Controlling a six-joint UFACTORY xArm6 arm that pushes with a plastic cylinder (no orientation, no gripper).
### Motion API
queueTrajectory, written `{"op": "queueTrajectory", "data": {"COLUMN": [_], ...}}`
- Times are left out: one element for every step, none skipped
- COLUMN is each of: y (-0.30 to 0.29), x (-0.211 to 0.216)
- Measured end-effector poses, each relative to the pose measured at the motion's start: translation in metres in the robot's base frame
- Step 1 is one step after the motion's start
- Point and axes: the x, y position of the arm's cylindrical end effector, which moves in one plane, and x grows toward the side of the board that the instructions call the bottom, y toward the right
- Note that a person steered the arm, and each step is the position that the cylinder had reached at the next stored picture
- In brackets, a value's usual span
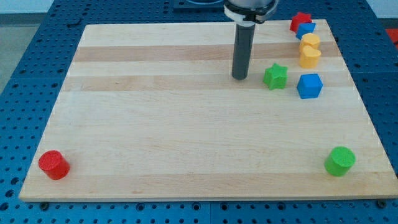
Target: Push the green star closer to the yellow heart
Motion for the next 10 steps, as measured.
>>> {"op": "queueTrajectory", "data": {"y": [-0.006,0.015,0.042,0.065,0.093,0.105,0.105,0.107,0.112,0.092], "x": [0.028,0.035,0.027,0.014,0.000,-0.005,-0.005,0.002,0.008,0.008]}}
